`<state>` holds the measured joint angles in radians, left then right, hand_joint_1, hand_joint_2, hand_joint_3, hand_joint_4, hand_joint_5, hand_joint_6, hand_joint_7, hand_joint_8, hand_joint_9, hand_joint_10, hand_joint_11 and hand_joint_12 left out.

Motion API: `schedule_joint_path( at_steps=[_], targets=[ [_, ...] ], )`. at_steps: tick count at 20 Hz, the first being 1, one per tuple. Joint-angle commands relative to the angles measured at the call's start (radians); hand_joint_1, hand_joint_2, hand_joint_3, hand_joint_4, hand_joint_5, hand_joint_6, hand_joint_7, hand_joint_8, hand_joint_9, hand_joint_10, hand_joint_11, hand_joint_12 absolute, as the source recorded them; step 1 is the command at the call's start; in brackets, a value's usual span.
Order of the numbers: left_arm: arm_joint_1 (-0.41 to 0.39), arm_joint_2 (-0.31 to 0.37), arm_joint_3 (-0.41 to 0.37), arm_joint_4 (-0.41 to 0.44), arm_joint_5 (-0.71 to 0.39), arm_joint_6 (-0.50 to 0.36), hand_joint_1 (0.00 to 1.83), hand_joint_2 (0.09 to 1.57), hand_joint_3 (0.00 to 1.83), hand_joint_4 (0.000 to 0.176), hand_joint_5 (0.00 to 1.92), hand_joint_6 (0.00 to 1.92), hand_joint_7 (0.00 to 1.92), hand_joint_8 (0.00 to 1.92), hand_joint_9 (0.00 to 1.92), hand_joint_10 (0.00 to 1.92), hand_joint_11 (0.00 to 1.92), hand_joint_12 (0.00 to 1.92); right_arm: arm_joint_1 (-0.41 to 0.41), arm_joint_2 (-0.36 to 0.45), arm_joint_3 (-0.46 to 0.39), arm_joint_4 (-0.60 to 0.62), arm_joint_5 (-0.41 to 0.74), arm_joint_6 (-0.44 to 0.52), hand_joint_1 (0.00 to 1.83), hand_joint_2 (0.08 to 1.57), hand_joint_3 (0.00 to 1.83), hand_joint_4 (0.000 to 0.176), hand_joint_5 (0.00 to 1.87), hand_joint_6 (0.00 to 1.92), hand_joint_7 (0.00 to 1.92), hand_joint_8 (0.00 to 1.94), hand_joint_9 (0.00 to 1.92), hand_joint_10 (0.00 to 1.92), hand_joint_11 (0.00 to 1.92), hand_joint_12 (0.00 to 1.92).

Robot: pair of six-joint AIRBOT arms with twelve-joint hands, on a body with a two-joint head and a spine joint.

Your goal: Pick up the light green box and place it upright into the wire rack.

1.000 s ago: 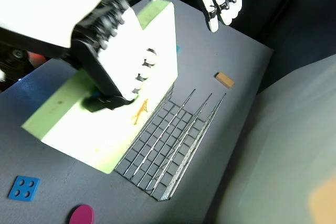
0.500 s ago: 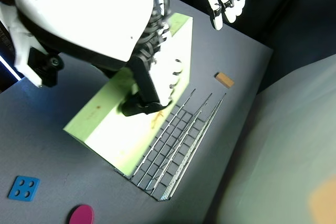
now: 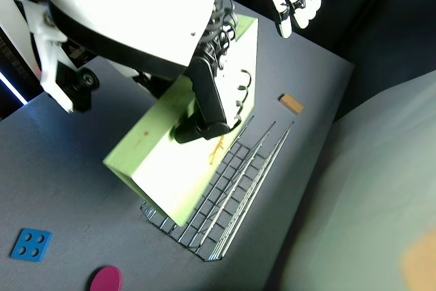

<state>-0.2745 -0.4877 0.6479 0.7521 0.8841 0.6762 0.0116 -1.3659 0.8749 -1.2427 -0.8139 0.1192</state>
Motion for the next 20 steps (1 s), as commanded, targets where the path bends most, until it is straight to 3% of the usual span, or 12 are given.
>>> schedule_joint_path(
  at_steps=[1, 8, 9, 10, 14, 15, 17, 20],
  targets=[
    [-0.012, 0.001, -0.003, 0.061, -0.067, 0.003, 0.18, 1.08, 0.0, 0.0, 0.1, 0.0, 0.1, 0.0, 0.1, 0.0, 0.0, 0.44, 0.005, -0.003, 0.003, -0.078, 0.024, 0.001, 1.25, 1.11, 0.0, 0.0, 0.94, 0.91, 1.08, 1.03, 1.01, 1.0, 0.9, 1.39],
    [-0.01, 0.001, -0.006, 0.061, -0.066, 0.003, 0.21, 1.08, 0.0, 0.0, 0.12, 0.0, 0.1, 0.0, 0.1, 0.0, 0.0, 0.44, 0.021, 0.0, 0.001, -0.068, 0.019, -0.003, 1.27, 1.09, 0.0, 0.0, 0.97, 0.84, 1.12, 0.98, 1.07, 0.96, 0.94, 1.35],
    [-0.01, 0.001, -0.006, 0.061, -0.066, 0.003, 0.21, 1.09, 0.0, 0.0, 0.12, 0.0, 0.09, 0.0, 0.1, 0.0, 0.0, 0.44, 0.032, 0.002, -0.001, -0.06, 0.018, -0.005, 1.35, 1.12, 0.01, 0.0, 0.87, 0.91, 1.02, 1.01, 0.95, 1.24, 0.92, 1.35],
    [-0.01, 0.001, -0.007, 0.061, -0.066, 0.003, 0.21, 1.09, 0.0, 0.0, 0.12, 0.0, 0.09, 0.0, 0.1, 0.0, 0.0, 0.44, 0.038, 0.005, -0.004, -0.055, 0.018, -0.006, 1.37, 1.13, 0.0, 0.0, 0.84, 0.95, 0.99, 1.03, 0.92, 1.31, 0.91, 1.37],
    [-0.009, 0.001, -0.009, 0.061, -0.066, 0.003, 0.18, 1.1, 0.01, 0.0, 0.11, 0.0, 0.09, 0.0, 0.1, 0.0, 0.0, 0.44, 0.067, 0.027, -0.038, -0.031, 0.017, -0.018, 1.37, 1.12, 0.0, 0.0, 0.87, 0.92, 1.0, 1.0, 0.93, 1.31, 0.92, 1.38],
    [-0.008, 0.001, -0.01, 0.061, -0.066, 0.003, 0.18, 1.1, 0.01, 0.0, 0.12, 0.0, 0.09, 0.0, 0.1, 0.0, 0.0, 0.44, 0.07, 0.032, -0.046, -0.017, 0.016, -0.022, 1.28, 1.1, 0.0, 0.0, 0.94, 0.89, 1.08, 1.0, 1.0, 1.11, 0.93, 1.38],
    [-0.008, 0.001, -0.011, 0.061, -0.066, 0.003, 0.18, 1.08, 0.0, 0.0, 0.12, 0.0, 0.09, 0.0, 0.1, 0.0, 0.0, 0.45, 0.066, 0.035, -0.051, -0.01, 0.015, -0.025, 1.37, 1.13, 0.0, 0.0, 0.84, 0.95, 0.98, 1.03, 0.92, 1.32, 0.9, 1.39],
    [-0.008, 0.001, -0.012, 0.06, -0.065, 0.003, 0.18, 1.08, 0.0, 0.0, 0.12, 0.01, 0.1, 0.0, 0.1, 0.0, 0.0, 0.45, 0.049, 0.034, -0.048, -0.013, 0.015, -0.029, 1.37, 1.14, 0.0, 0.0, 0.83, 0.96, 0.97, 1.04, 0.92, 1.33, 0.93, 1.37]
  ],
)
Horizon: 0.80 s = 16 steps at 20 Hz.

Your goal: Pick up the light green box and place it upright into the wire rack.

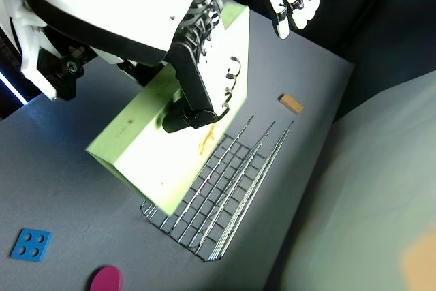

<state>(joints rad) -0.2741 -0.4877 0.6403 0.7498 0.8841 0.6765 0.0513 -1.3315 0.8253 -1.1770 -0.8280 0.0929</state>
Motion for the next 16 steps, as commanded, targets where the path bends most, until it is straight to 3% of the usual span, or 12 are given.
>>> schedule_joint_path(
  at_steps=[1, 7, 9, 11, 12, 13, 16],
  targets=[
    [-0.009, 0.001, -0.004, 0.062, -0.065, 0.003, 0.18, 1.08, 0.0, 0.0, 0.13, 0.01, 0.1, 0.01, 0.1, 0.0, 0.0, 0.45, 0.005, 0.0, 0.002, -0.08, 0.029, -0.002, 1.37, 1.14, 0.0, 0.0, 0.83, 0.96, 0.97, 1.04, 0.92, 1.33, 0.93, 1.37],
    [-0.009, 0.001, -0.004, 0.062, -0.064, 0.003, 0.18, 1.08, 0.0, 0.0, 0.13, 0.0, 0.1, 0.0, 0.1, 0.0, 0.0, 0.45, -0.018, -0.017, 0.032, -0.089, 0.03, 0.007, 1.37, 1.13, 0.0, 0.0, 0.82, 0.97, 0.97, 1.03, 0.93, 1.32, 0.93, 1.37],
    [-0.009, 0.001, -0.004, 0.062, -0.063, 0.003, 0.16, 1.09, 0.0, 0.0, 0.13, 0.0, 0.1, 0.0, 0.1, 0.0, 0.0, 0.45, -0.029, -0.023, 0.041, -0.089, 0.031, 0.009, 1.27, 1.1, 0.0, 0.0, 0.95, 0.89, 1.11, 0.97, 1.06, 1.0, 0.97, 1.34],
    [-0.009, 0.001, -0.004, 0.059, -0.062, 0.003, 0.15, 1.09, 0.0, 0.0, 0.13, 0.0, 0.1, 0.0, 0.1, 0.0, 0.0, 0.45, -0.041, -0.033, 0.056, -0.089, 0.035, 0.012, 1.26, 1.09, 0.0, 0.0, 0.96, 0.88, 1.11, 0.97, 1.08, 0.98, 0.98, 1.34],
    [-0.009, 0.001, -0.004, 0.058, -0.062, 0.003, 0.16, 1.09, 0.0, 0.0, 0.13, 0.0, 0.1, 0.0, 0.1, 0.0, 0.0, 0.45, -0.048, -0.039, 0.065, -0.089, 0.036, 0.015, 1.35, 1.11, 0.0, 0.0, 0.9, 0.9, 1.03, 0.97, 0.98, 1.21, 0.95, 1.36],
    [-0.009, 0.001, -0.004, 0.057, -0.062, 0.003, 0.16, 1.09, 0.0, 0.0, 0.13, 0.0, 0.1, 0.0, 0.1, 0.0, 0.0, 0.45, -0.054, -0.045, 0.077, -0.089, 0.041, 0.021, 1.37, 1.12, 0.0, 0.0, 0.88, 0.91, 1.01, 0.98, 0.95, 1.28, 0.94, 1.37],
    [-0.009, 0.001, -0.004, 0.056, -0.059, 0.003, 0.16, 1.1, 0.0, 0.0, 0.13, 0.0, 0.1, 0.0, 0.1, 0.0, 0.0, 0.45, -0.072, -0.063, 0.115, -0.074, 0.055, 0.024, 1.38, 1.12, 0.0, 0.0, 0.87, 0.92, 1.0, 0.99, 0.93, 1.31, 0.91, 1.39]
  ],
)
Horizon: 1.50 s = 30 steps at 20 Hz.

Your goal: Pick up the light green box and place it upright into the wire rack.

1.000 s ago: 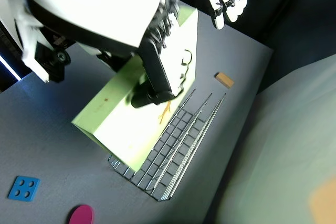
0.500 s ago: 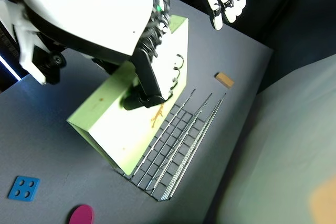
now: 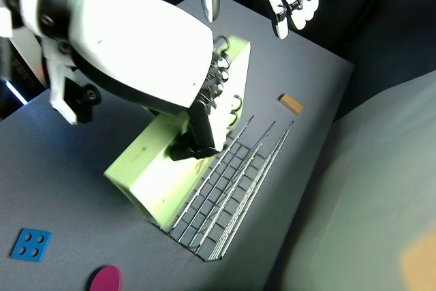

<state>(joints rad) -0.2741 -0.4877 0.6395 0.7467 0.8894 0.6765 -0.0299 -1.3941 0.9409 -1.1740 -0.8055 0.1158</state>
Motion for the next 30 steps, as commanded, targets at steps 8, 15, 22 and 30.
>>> schedule_joint_path(
  at_steps=[8, 15, 22, 30],
  targets=[
    [-0.009, 0.001, -0.004, 0.059, -0.064, 0.003, 0.17, 1.08, 0.0, 0.0, 0.13, 0.0, 0.11, 0.0, 0.1, 0.0, 0.0, 0.46, -0.029, -0.026, 0.05, 0.001, 0.089, -0.002, 1.37, 1.13, 0.0, 0.0, 0.85, 0.94, 0.99, 1.02, 0.92, 1.32, 0.93, 1.38],
    [-0.009, 0.001, -0.003, 0.053, -0.059, 0.003, 0.17, 1.09, 0.0, 0.0, 0.14, 0.0, 0.11, 0.0, 0.1, 0.0, 0.0, 0.46, -0.078, -0.068, 0.121, 0.002, 0.127, -0.002, 1.37, 1.13, 0.0, 0.0, 0.86, 0.94, 0.99, 1.02, 0.91, 1.32, 0.94, 1.39],
    [-0.013, 0.001, -0.006, 0.047, -0.055, 0.003, 0.18, 1.1, 0.0, 0.0, 0.13, 0.0, 0.11, 0.0, 0.1, 0.0, 0.0, 0.46, -0.098, -0.075, 0.148, -0.02, 0.147, 0.001, 1.27, 1.1, 0.0, 0.0, 0.95, 0.87, 1.1, 0.99, 1.02, 1.03, 0.92, 1.38],
    [-0.015, 0.001, -0.009, 0.04, -0.05, 0.003, 0.18, 1.11, 0.01, 0.0, 0.12, 0.0, 0.09, 0.0, 0.1, 0.0, 0.0, 0.47, -0.108, -0.074, 0.148, -0.037, 0.149, 0.0, 1.37, 1.12, 0.0, 0.0, 0.88, 0.93, 0.99, 0.99, 0.92, 1.31, 0.9, 1.39]
  ],
)
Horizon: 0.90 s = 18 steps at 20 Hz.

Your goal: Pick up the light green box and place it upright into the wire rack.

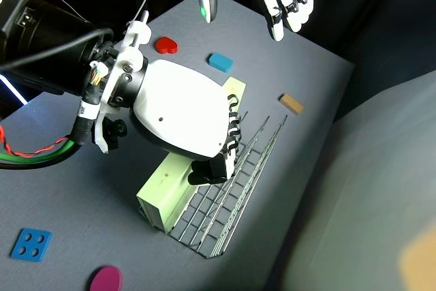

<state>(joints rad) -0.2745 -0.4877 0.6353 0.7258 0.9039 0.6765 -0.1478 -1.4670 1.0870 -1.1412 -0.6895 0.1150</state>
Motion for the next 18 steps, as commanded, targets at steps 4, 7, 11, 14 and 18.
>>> schedule_joint_path(
  at_steps=[4, 7, 11, 14, 18],
  targets=[
    [-0.014, 0.001, -0.005, 0.061, -0.063, 0.003, 0.2, 1.11, 0.0, 0.0, 0.12, 0.0, 0.08, 0.0, 0.1, 0.0, 0.0, 0.47, 0.005, -0.002, 0.002, -0.074, 0.037, 0.001, 1.37, 1.14, 0.0, 0.0, 0.85, 1.01, 0.98, 1.01, 0.86, 1.35, 0.87, 1.42],
    [-0.014, 0.001, -0.006, 0.061, -0.063, 0.013, 0.2, 1.1, 0.0, 0.0, 0.12, 0.0, 0.08, 0.0, 0.1, 0.0, 0.0, 0.47, -0.003, -0.002, 0.002, -0.079, 0.038, 0.001, 1.22, 1.18, 0.0, 0.0, 0.78, 1.16, 0.92, 1.18, 0.72, 1.06, 0.75, 1.4],
    [-0.014, 0.001, -0.005, 0.061, -0.063, 0.013, 0.2, 1.1, 0.0, 0.0, 0.12, 0.0, 0.08, 0.0, 0.1, 0.0, 0.0, 0.47, -0.003, 0.001, 0.001, -0.089, 0.035, 0.002, 1.05, 1.08, 0.0, 0.0, 0.84, 0.07, 0.9, 0.16, 0.72, 0.54, 0.6, 1.31],
    [-0.014, 0.001, -0.006, 0.061, -0.063, 0.013, 0.2, 1.09, 0.0, 0.0, 0.12, 0.0, 0.08, 0.0, 0.09, 0.0, 0.0, 0.47, 0.004, 0.004, -0.001, -0.089, 0.034, -0.002, 0.97, 1.06, 0.0, 0.0, 0.73, 0.0, 0.79, 0.01, 0.64, 0.31, 0.43, 1.18],
    [-0.014, 0.001, -0.006, 0.057, -0.063, 0.013, 0.21, 1.1, 0.0, 0.0, 0.13, 0.01, 0.1, 0.01, 0.1, 0.0, 0.0, 0.46, 0.02, 0.029, -0.038, -0.089, 0.023, -0.009, 0.89, 1.03, 0.0, 0.0, 0.64, 0.0, 0.66, 0.0, 0.63, 0.07, 0.3, 1.14]
  ],
)
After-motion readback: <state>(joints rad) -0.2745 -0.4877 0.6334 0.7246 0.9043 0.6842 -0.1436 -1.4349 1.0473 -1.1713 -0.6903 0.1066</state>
